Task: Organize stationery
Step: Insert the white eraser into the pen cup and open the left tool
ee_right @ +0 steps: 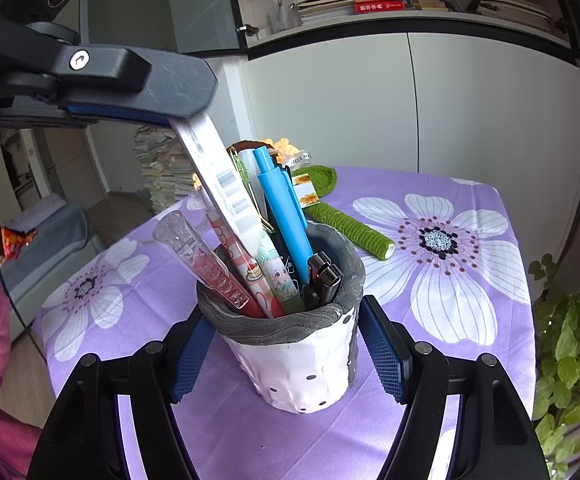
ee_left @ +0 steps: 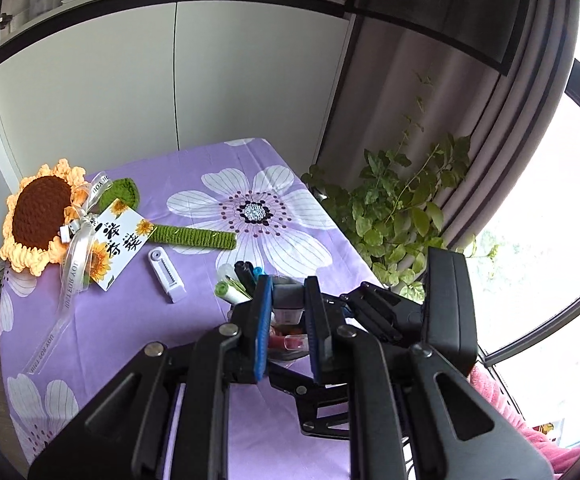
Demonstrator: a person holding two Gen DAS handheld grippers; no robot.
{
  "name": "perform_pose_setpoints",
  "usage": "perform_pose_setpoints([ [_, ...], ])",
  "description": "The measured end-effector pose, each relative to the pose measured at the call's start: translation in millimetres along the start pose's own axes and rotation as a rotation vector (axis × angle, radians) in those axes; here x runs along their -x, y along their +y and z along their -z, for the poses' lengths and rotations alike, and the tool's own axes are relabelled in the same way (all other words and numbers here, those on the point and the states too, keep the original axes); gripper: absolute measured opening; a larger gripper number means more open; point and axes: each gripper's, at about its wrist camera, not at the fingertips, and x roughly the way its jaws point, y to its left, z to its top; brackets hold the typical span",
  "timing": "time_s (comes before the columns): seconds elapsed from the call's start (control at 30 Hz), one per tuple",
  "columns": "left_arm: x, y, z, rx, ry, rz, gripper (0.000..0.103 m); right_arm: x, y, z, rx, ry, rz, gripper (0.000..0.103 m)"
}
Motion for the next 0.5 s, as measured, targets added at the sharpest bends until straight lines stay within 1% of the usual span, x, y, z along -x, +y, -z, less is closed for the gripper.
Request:
perform_pose_setpoints([
  [0.17, -17.8, -0.3, 3.9, -0.002, 0.071, 0.006, 0.014, 0.0, -0.5, -0.1, 0.0, 0.0, 0.0, 0.073],
  [0.43, -20.6, -7.3, 5.0, -0.03, 0.082, -0.018, 0.015, -0.6, 0.1, -0.2, 0.008, 0.001, 0.004, 0.073],
  [0.47, -20.4, -7.6, 4.8, -0.033, 0.083, -0.021, 0.017, -0.4, 0.3, -0.1, 0.008, 0.001, 0.004, 0.073],
  [0.5, -19.7, -6.9, 4.6, -0.031, 0.085, -0.019, 0.02, -0.4, 0.3, 0.0, 0.008, 0.001, 0.003, 0.073],
])
